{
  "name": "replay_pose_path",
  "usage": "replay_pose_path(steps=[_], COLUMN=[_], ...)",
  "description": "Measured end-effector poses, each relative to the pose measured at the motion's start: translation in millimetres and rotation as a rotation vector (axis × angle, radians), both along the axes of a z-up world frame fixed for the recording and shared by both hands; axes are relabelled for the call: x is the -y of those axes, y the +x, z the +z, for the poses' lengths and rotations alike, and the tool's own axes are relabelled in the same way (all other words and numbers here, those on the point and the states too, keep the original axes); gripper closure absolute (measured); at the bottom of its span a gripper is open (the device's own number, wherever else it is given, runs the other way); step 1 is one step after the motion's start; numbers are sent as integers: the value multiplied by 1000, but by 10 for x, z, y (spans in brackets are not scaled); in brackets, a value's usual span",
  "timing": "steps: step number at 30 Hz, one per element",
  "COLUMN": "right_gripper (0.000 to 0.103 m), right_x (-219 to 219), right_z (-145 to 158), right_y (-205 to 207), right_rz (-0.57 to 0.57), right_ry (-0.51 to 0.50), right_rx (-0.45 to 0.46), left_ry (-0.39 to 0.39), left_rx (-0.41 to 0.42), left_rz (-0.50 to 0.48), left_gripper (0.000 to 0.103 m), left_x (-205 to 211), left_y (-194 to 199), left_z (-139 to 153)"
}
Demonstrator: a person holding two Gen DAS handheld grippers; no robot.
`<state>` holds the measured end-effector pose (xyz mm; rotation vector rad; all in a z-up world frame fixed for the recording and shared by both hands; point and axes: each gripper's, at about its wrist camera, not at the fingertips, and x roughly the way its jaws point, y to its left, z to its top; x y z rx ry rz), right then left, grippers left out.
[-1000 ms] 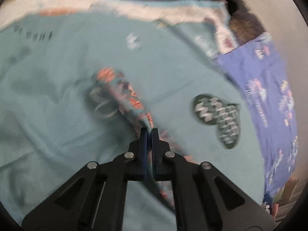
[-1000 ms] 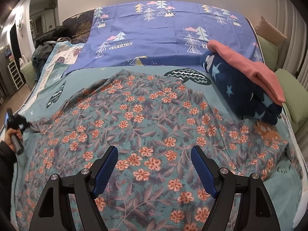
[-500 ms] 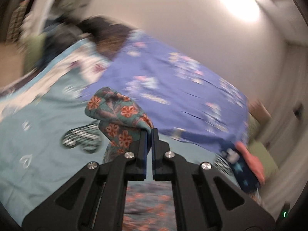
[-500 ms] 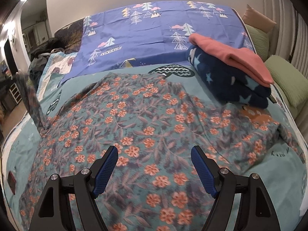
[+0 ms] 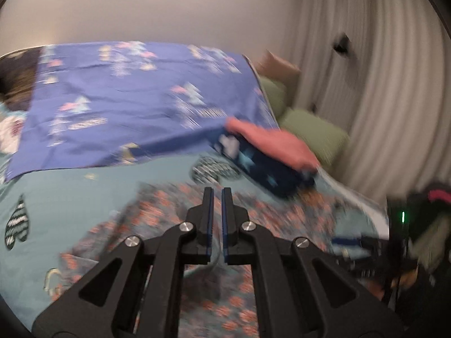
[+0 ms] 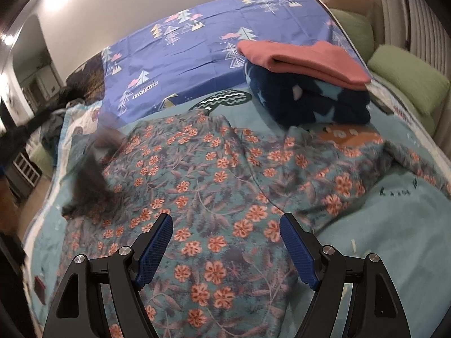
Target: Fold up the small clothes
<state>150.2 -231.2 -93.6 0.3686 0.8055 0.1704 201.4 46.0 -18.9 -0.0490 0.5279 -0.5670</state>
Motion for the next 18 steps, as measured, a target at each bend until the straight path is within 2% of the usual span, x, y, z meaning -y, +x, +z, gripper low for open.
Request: replay_pose_path(steps=[2,4,6,7,8,9,11,14,18], right_gripper=[23,23,24,24,29,36,41,42,41], right_x=[20,17,-9,-26,-39,-74,-128,-243,-423], right_z=[-39,-76,-103,-109,-110,-109,-106,-108,-109], right_y=[2,6,24,36,48,89,193,440,800], right_rz=[10,34,70,88,101,128,179,280,354], right_ry=[22,49,74,88,96,106,132,181,123], right_rx=[-14,-28,-38,-37,-35,-33,-24,-17,-36], left_ry=[47,81,120,142,162,182,207,204,275], left_rx=[-9,-2,14,22,23,19,-8,-68,-123], left_rz=[-47,-61,-30,-1,23,49,109,215,337], left_gripper=[98,91,72,67,62,62,62,61,56], left_x=[182,237,188,133,51,-10,-189,-535,-866], left_y=[-114,-219,-358,-426,-457,-494,-532,-557,-571], left_z=[-96,-144,-190,-218,-260,-294,-379,-532,-783])
